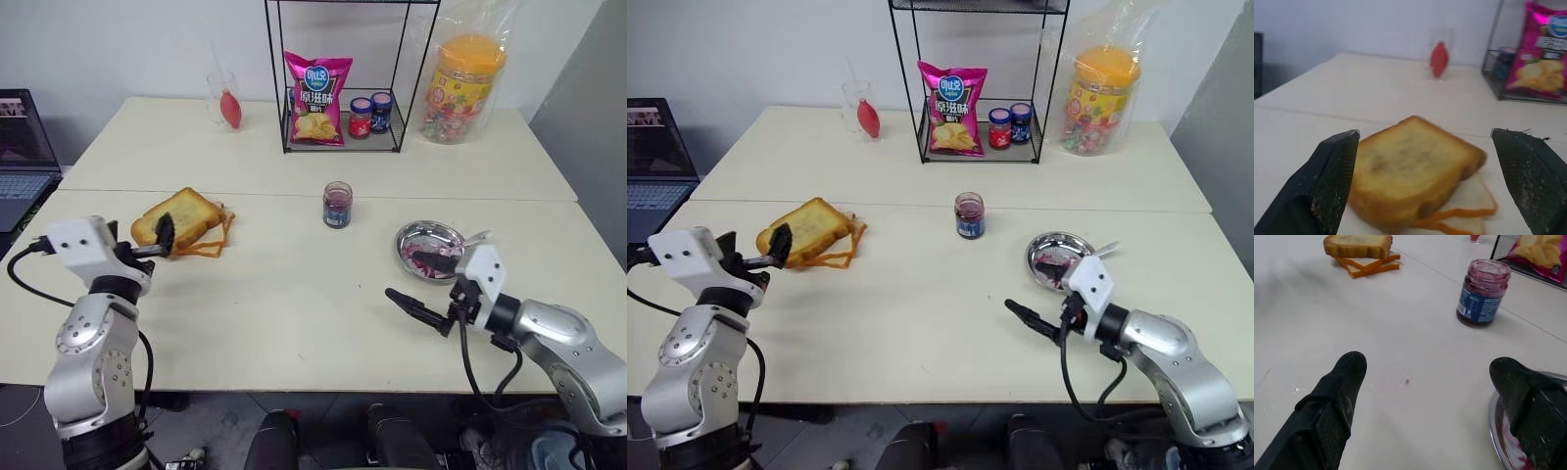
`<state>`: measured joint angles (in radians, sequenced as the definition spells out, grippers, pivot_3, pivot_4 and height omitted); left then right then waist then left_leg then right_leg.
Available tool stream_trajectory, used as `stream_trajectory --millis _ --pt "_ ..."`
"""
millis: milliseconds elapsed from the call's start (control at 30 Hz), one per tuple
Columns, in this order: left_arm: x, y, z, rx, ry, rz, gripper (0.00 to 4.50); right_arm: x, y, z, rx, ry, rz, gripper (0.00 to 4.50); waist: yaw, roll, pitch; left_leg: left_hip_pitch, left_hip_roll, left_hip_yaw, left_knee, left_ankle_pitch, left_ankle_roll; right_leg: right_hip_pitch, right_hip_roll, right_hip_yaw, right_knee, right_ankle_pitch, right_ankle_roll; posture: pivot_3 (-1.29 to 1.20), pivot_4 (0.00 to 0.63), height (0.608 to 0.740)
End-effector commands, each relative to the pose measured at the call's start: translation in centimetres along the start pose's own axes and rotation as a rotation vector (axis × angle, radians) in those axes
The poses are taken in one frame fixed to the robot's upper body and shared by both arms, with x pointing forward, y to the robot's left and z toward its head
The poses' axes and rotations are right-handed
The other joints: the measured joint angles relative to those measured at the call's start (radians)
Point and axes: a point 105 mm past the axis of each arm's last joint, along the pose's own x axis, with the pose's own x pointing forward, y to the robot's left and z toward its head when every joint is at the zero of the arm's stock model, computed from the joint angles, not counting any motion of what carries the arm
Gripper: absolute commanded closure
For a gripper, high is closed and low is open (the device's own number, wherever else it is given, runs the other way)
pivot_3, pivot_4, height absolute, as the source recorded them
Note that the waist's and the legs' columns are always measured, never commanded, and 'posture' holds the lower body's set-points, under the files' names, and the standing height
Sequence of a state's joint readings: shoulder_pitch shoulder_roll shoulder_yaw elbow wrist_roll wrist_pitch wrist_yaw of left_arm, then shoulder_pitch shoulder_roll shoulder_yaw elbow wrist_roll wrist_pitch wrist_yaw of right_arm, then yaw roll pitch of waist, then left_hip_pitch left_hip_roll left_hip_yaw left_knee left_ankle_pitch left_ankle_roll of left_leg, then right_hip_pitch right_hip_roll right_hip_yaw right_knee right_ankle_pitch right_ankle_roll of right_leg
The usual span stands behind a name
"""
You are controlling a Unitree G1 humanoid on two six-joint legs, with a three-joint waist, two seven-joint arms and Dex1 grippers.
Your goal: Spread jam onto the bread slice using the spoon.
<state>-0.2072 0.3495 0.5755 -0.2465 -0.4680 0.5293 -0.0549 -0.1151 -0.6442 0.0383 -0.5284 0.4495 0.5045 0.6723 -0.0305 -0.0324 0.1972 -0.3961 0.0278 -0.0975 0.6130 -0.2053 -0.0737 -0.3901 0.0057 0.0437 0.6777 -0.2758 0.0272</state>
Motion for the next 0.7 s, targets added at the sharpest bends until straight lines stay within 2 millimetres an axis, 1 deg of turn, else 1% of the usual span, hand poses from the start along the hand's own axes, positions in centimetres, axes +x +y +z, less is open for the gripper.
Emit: stream_trajectory --millis 33,133,233,367,467,667,700 --pt "1.0 2.2 0.4 -0.092 0.002 0.121 0.0 1.1 0.4 1.0 -0.017 -0.014 0.014 0.02 0.0 0.0 0.0 0.0 0.0 0.0 0.0 0.0 0.0 0.0 0.0 0.0 0.0 0.0 0.0 0.0 0.15 0.74" --pt "2.4 3.4 -0.6 -0.188 0.046 0.194 0.0 2.1 1.4 1.7 -0.032 -0.027 0.072 0.02 0.001 -0.001 0.0 0.0 0.0 -0.001 0.0 0.0 0.0 0.0 0.0 -0.001 0.0 0.0 0.0 0.0 0.15 0.74" --pt "3.4 3.8 -1.6 -0.264 0.086 0.228 0.0 2.4 1.4 2.3 -0.045 -0.035 0.082 0.02 0.001 -0.001 0.0 0.0 -0.001 -0.001 0.0 0.0 -0.001 0.0 0.0 -0.001 0.0 0.001 0.001 0.0 0.15 0.74" --pt "4.6 3.1 -2.6 -0.333 0.146 0.209 0.0 2.4 1.3 2.6 -0.054 -0.037 0.084 0.02 0.001 -0.001 0.0 -0.001 -0.001 -0.001 0.0 0.001 -0.001 0.0 0.0 -0.001 -0.001 0.001 0.001 0.0 0.15 0.74" --pt "5.0 2.7 -2.9 -0.335 0.176 0.195 0.0 2.3 1.3 2.7 -0.054 -0.037 0.087 0.02 0.001 -0.001 0.0 -0.001 0.0 -0.001 0.0 0.001 -0.001 0.0 0.0 -0.001 -0.001 0.001 0.001 0.0 0.15 0.74" --pt "6.0 1.5 -2.7 -0.355 0.208 0.146 0.0 2.2 1.7 3.1 -0.06 -0.04 0.098 0.02 0.0 -0.001 0.0 -0.001 0.0 -0.002 0.0 0.001 -0.002 0.0 0.0 -0.001 0.0 0.001 0.001 0.0 0.15 0.74" --pt "6.1 1.4 -2.6 -0.341 0.208 0.143 0.18 2.2 1.7 3.1 -0.06 -0.042 0.1 0.0 0.0 -0.001 0.0 -0.001 0.0 -0.002 0.0 0.001 -0.002 0.0 0.0 -0.001 0.0 0.001 0.002 0.0 0.15 0.74"
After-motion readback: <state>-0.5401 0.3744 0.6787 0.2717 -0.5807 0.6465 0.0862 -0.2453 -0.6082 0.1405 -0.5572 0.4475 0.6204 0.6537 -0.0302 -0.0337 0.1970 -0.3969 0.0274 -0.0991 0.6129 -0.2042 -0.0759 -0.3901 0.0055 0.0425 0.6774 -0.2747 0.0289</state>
